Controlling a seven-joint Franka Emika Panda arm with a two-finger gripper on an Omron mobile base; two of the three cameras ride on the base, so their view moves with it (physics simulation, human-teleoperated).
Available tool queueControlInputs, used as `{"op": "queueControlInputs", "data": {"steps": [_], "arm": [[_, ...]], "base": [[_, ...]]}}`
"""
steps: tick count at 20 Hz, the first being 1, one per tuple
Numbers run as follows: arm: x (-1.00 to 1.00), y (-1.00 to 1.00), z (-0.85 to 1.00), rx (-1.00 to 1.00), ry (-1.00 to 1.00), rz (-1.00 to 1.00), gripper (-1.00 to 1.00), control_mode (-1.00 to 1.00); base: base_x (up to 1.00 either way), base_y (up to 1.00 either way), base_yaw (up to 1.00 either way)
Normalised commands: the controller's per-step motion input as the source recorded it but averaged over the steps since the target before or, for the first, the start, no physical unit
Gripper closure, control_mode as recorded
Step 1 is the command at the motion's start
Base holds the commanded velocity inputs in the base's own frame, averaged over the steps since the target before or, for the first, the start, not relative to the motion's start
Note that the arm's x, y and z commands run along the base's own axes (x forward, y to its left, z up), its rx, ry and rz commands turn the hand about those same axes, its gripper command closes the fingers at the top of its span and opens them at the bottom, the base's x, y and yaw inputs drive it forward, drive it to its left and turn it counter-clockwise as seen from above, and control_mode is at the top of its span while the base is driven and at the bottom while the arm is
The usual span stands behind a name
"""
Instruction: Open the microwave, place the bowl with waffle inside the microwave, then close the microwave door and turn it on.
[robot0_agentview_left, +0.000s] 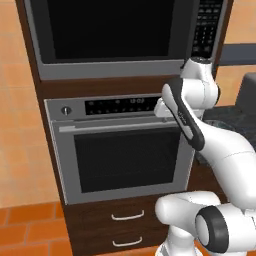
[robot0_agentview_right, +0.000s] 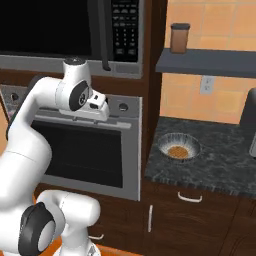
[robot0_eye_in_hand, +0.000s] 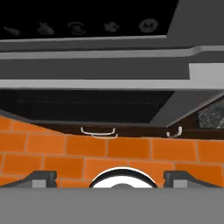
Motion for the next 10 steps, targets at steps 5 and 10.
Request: {"op": "queueControlInputs", "data": {"steps": [5,10], "arm": [[0.0,0.0,0.0,0.0,0.0,0.0,-1.0,1.0],[0.0,0.0,0.0,0.0,0.0,0.0,-1.0,1.0]], "base": [[0.0,-1.0,0.22],[0.11,-0.65,0.21]]}}
